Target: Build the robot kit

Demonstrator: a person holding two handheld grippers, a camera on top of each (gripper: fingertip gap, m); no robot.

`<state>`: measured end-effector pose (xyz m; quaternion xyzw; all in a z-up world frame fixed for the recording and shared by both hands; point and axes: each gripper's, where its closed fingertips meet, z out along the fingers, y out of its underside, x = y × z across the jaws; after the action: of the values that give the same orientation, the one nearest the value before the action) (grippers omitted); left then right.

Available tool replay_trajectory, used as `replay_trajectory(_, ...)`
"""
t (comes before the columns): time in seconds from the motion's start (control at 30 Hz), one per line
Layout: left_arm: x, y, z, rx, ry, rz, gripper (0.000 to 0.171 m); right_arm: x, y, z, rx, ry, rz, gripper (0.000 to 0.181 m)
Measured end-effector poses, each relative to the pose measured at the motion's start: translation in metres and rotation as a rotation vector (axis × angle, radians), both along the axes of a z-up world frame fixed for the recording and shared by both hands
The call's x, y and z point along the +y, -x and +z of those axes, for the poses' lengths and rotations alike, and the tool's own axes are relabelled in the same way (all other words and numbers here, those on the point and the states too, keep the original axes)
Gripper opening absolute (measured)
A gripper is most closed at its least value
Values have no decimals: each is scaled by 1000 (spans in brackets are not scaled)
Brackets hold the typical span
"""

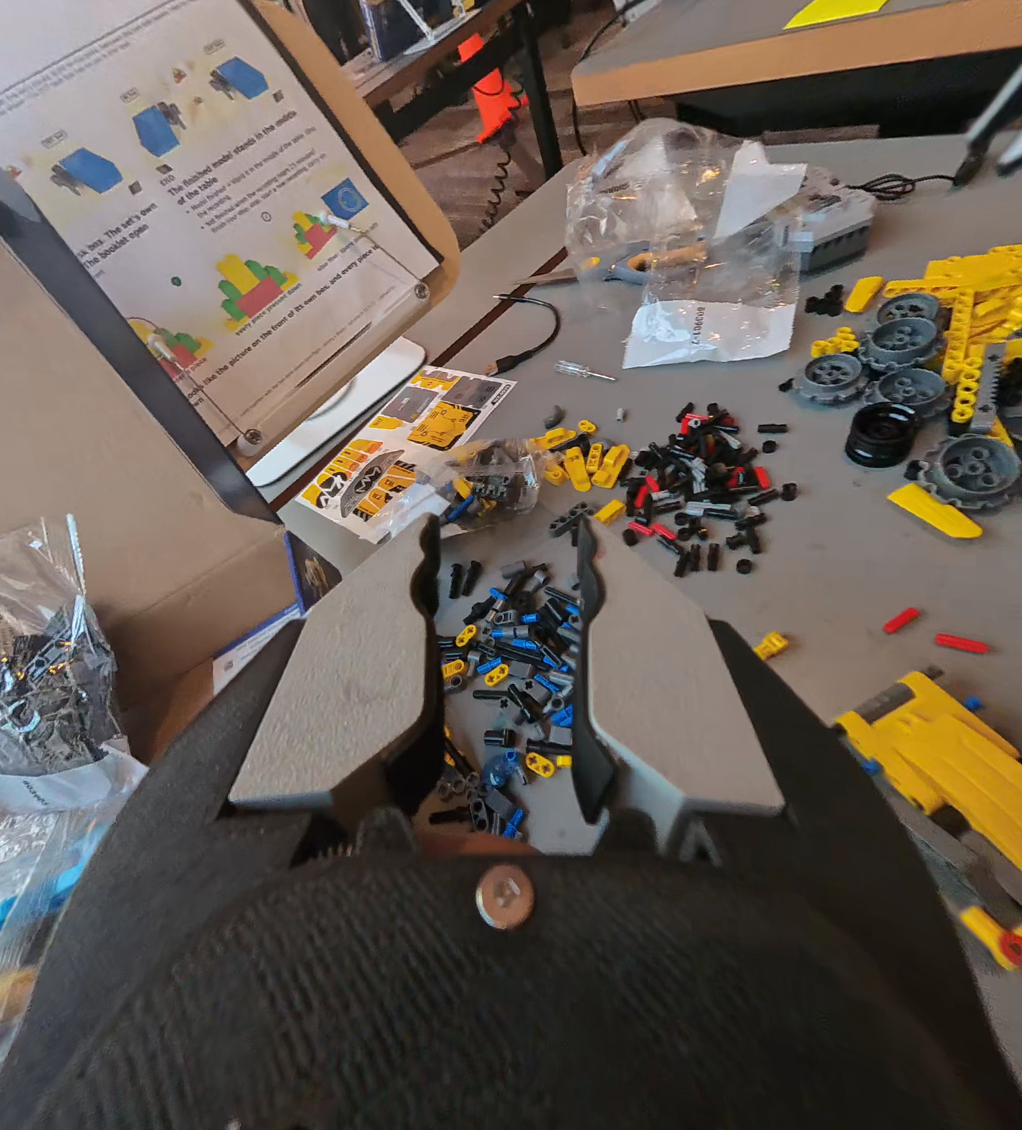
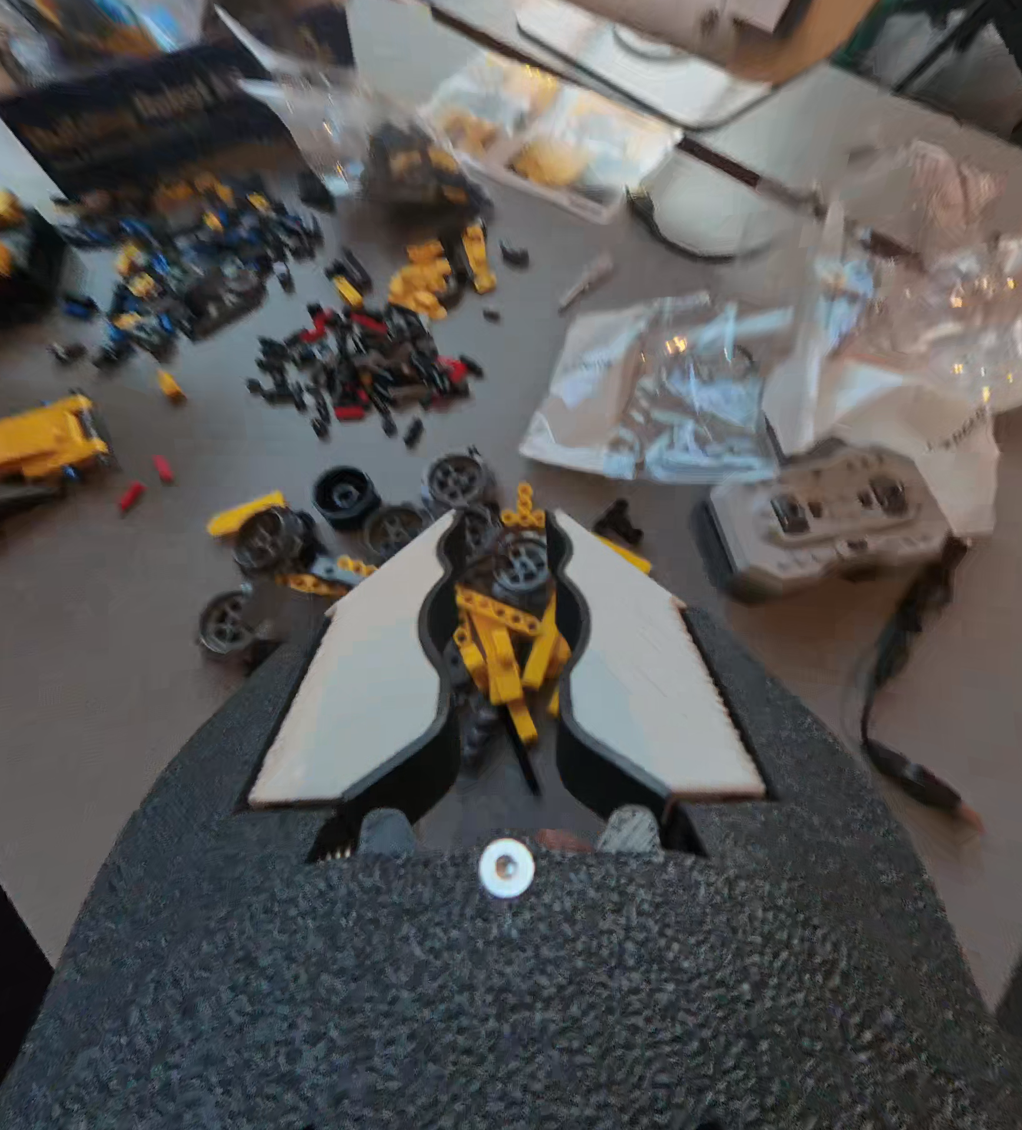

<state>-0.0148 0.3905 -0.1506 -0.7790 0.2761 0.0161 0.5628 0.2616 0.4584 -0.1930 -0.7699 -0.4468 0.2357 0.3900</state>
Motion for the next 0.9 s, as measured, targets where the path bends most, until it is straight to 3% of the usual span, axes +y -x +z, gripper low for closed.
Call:
replay_trajectory(0.13,4,1,-1,-43,-45,-2,40,3,-32,-40,-33,89,-73,22)
replay_trajectory(0.3,1,-8,20,-120,-141,-81,41,9,-12,-66,-4,188,3,36)
replay_trajectory(0.37,-3,-9,21,-134,-137,-111,41,4,-7,-76,-43,242,59,29)
replay_trajectory(0.43,-6,-6,24,-151,-145,-125,41,-3,-7,-81,-85,274,111,7)
replay_trajectory(0.5,-6,-1,22,-178,-136,-125,39,-8,-10,-80,-119,282,141,10)
replay_trajectory(0.57,-6,3,19,-207,-115,-127,39,-5,-16,-76,-148,246,122,21)
replay_trajectory(0.7,-5,6,17,-240,-89,-130,39,13,-24,-44,-97,150,36,21)
replay_trajectory(0.8,-6,4,15,-252,-71,-134,40,30,-15,-2,61,43,-65,22)
replay_trajectory(0.9,-4,6,11,-262,-24,-117,43,23,23,34,257,44,-43,24)
